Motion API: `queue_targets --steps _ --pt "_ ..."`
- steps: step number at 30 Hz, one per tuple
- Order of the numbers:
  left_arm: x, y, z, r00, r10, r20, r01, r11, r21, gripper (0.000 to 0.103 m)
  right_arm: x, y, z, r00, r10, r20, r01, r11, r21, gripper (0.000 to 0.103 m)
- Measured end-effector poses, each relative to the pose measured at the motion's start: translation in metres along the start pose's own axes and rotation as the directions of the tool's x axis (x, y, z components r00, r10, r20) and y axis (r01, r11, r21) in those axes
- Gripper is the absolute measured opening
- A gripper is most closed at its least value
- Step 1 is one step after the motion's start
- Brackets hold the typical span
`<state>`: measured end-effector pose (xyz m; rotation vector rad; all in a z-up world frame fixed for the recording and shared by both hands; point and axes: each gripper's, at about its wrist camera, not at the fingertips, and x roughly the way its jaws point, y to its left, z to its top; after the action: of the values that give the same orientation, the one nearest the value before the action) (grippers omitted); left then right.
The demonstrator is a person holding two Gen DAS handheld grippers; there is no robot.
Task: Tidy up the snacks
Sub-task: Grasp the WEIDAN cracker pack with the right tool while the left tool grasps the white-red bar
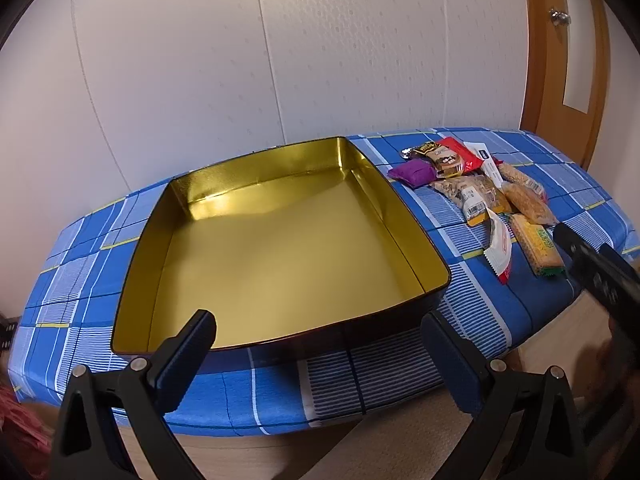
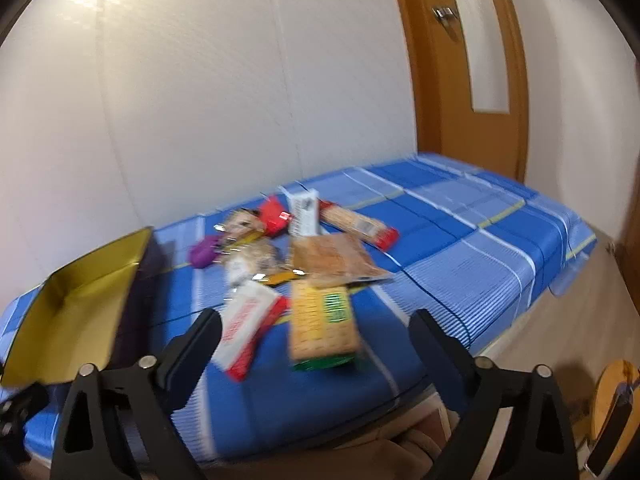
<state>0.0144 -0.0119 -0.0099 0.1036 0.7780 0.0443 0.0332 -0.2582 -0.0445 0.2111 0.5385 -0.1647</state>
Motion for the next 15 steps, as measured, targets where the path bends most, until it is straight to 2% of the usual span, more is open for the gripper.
queue_targets --steps 3,6,12,13,15 --pt "0.002 -0.002 0.002 1.000 0.000 -0.005 0.000 1.000 0.004 0.103 0.022 -0.007 0.008 0.999 -0.012 -0.049 0.011 1.000 -0.028 0.094" --pt "0.004 -0.004 0.004 1.000 0.007 -0.010 -0.006 1.000 0.010 0.103 0.043 -0.009 0.012 0.995 0.016 -0.102 -0.023 0.998 -0.065 0.094" --pt "0.010 -0.012 0.007 0.999 0.034 -0.025 -0.033 0.999 0.039 0.103 0.074 -0.009 0.011 0.980 0.059 -0.191 -0.072 0.995 -0.064 0.094" --pt "0.010 -0.013 0.008 0.999 0.037 -0.024 -0.036 0.998 0.044 0.103 0.077 -0.008 0.010 0.978 0.064 -0.197 -0.077 0.995 -0.059 0.093" --pt "0.009 -0.017 0.010 0.999 0.038 -0.018 -0.037 0.998 0.055 0.103 0.081 -0.009 0.009 0.973 0.074 -0.217 -0.086 0.995 -0.048 0.082"
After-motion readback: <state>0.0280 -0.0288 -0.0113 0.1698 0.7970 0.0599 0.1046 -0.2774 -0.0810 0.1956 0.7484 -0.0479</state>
